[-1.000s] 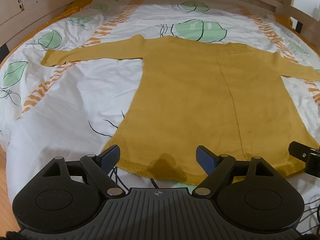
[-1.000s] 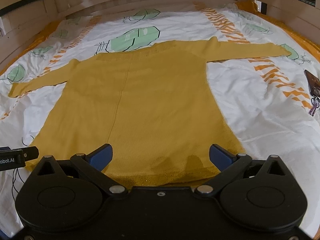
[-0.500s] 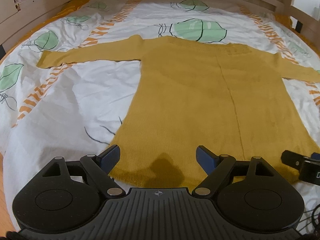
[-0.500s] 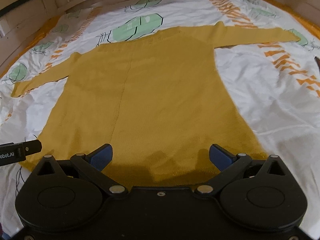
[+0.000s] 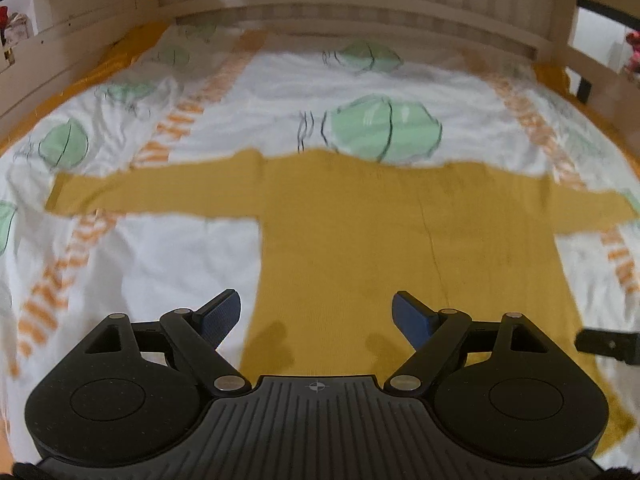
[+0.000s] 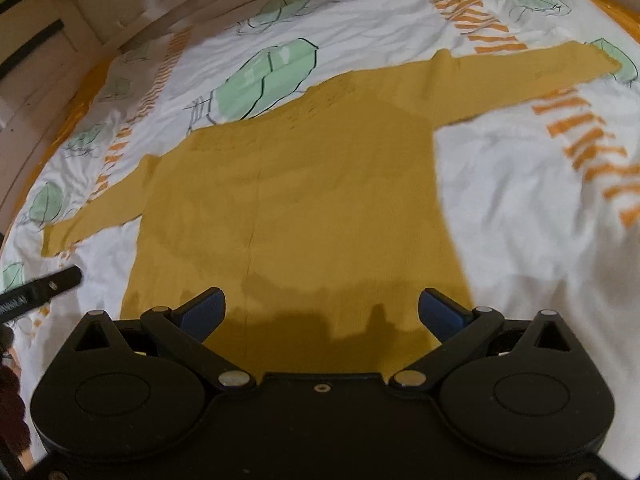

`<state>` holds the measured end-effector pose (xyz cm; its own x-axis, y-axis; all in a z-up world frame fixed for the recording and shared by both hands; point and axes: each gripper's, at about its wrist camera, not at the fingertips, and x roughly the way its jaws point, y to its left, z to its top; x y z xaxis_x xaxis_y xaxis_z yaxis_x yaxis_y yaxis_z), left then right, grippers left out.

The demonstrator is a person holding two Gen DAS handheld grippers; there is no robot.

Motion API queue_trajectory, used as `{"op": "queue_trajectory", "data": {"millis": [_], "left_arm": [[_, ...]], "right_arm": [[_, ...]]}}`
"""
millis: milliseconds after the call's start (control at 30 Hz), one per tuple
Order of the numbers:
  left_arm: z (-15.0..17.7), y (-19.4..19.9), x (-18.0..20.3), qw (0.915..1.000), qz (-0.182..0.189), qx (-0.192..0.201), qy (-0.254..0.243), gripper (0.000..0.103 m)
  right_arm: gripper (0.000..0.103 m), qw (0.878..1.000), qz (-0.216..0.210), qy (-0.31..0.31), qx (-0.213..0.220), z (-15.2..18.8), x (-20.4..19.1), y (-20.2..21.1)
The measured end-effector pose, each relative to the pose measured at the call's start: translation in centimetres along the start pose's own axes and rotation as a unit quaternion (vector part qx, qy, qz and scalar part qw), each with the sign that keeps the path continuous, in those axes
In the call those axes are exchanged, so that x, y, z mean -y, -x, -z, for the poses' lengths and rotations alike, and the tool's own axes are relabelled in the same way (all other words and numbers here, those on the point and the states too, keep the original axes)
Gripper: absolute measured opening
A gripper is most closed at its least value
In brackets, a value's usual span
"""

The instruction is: Fold small clothes

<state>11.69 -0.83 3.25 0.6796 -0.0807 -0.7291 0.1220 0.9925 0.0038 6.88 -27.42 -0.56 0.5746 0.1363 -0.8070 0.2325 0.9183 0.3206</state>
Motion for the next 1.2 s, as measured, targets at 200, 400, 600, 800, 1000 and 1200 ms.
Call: {"op": "queue_trajectory", "data": {"millis": [200,400,600,800,1000,1200], "left_arm": [[-4.8,-1.8,0.3,0.9988,-0.022,0.044,0.007,0.083],[-6.9,-5.4,1.3,0.996,-0.06,0.065,-0.009,0.083],[-7.0,-10.2,2.7,0.996,-0.066,0.05,-0.034,0.083],[-6.1,-15.1,3.7,0.9969,-0.062,0.023,-0.041,0.083],[-4.8,-18.8,4.3,0.9974,-0.059,-0.001,-0.041,0.083],[-2.9,-20.8,4.9,0.9969,-0.064,0.003,-0.045,0.084]], "right_arm": [[0.102,0.997,0.025,-0.009,0.079,-4.9,3.1,0.2],[0.102,0.987,0.078,-0.013,0.141,-8.6,8.2,-1.2],[0.088,0.981,0.134,-0.053,0.133,-11.7,15.3,-4.4],[0.073,0.97,0.171,-0.096,0.143,-14.7,22.5,-5.9],[0.067,0.952,0.191,-0.16,0.18,-16.7,29.1,-6.5],[0.066,0.937,0.188,-0.223,0.193,-17.5,34.3,-7.7]]}}
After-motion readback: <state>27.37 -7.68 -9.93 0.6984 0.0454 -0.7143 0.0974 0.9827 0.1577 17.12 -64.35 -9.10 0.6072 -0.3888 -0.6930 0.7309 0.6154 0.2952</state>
